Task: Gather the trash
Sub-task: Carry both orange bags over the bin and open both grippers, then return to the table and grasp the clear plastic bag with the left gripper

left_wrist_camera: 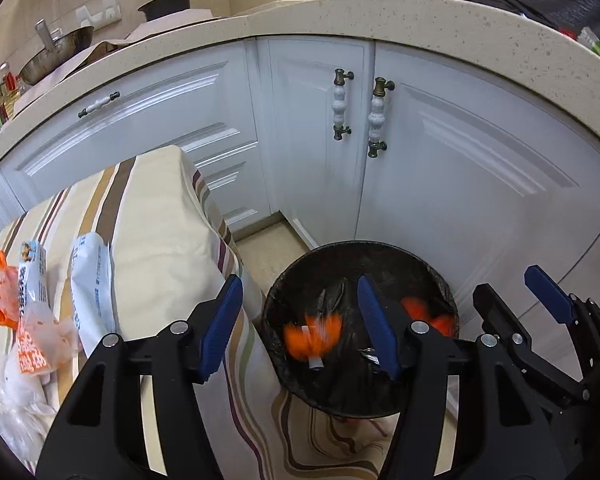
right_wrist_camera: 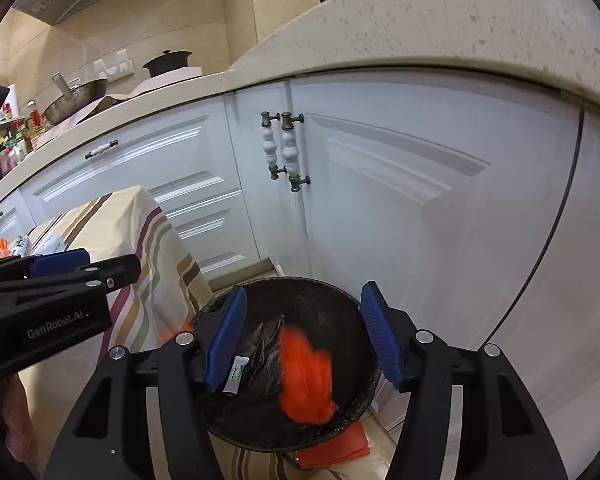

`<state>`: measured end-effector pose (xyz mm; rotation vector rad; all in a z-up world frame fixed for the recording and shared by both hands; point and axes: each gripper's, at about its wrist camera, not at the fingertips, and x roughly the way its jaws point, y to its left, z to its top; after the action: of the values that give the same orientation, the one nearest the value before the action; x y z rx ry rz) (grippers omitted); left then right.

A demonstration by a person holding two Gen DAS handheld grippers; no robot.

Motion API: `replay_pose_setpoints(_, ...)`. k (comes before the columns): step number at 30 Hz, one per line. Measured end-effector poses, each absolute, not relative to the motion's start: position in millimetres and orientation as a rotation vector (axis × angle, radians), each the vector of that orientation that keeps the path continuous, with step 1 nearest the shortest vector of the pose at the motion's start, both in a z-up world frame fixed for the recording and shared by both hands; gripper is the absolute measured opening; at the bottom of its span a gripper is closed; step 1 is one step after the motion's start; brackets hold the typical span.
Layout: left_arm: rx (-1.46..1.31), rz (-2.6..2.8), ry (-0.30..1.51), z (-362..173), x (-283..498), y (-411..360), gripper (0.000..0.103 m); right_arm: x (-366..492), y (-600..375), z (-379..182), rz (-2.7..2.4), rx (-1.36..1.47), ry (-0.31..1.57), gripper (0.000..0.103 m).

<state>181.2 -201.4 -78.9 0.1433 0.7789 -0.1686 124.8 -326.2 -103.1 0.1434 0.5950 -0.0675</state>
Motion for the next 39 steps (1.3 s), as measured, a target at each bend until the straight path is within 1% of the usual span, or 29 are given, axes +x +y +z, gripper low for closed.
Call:
replay_pose_setpoints(3,0.146,-0.174,0.756,-73.3,176.3,-197.3,0.066,120.5,-326.0,-101.8,-0.068,0.143,0.590,0.060)
replay_pose_setpoints(9,0.139,-0.181,0.711,-55.7,156.0,-178.3,0.067,110.6,-317.5,-92.2,-0.048,0.146,0.577,0.060)
replay_pose_setpoints(12,0.136,-0.169,0.680,-45.0,143.3,-162.6,0.073,102.8,-308.1,-82.7,-0.030,0.134,0.561,0.061)
replay_pose_setpoints(22,0.129,-0.087,0.622,-25.5,95.5,-84.8,0.074,80.3,-263.9,-57.5,0.057,0.108,0.528,0.064)
replay_pose_setpoints(31,0.086,0.075,0.674,-37.2,58.3,4.9,0.075,70.3,-194.3,-53.0,0.193,0.053,0.554,0.064)
replay_pose_setpoints(39,0.025,0.109,0.723,-53.3,40.3,44.5,0.077,62.6,-147.9,-54.7,0.280,-0.004,0.577,0.064)
